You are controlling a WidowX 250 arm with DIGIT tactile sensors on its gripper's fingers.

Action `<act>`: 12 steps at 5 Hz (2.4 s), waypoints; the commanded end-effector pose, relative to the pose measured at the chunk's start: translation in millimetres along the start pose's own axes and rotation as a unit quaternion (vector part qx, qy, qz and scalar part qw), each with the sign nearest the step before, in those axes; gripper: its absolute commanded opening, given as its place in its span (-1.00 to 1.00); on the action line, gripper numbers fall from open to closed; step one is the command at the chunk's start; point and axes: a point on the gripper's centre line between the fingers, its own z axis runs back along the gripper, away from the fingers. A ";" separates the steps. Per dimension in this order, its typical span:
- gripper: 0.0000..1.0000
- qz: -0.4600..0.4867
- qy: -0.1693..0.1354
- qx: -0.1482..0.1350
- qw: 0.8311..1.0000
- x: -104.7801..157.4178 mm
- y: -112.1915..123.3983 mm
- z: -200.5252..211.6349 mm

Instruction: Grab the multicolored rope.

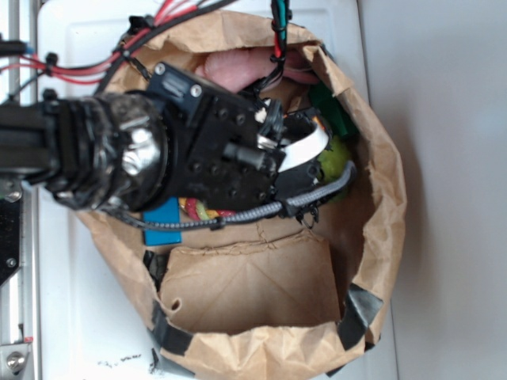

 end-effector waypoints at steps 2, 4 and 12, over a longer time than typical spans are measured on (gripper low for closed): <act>-1.00 -0.004 -0.006 -0.047 0.999 15.9 1.5 42.5; -1.00 -0.011 0.025 -0.090 0.996 21.0 -4.6 81.9; -1.00 -0.067 0.143 -0.110 0.981 24.8 -7.8 178.6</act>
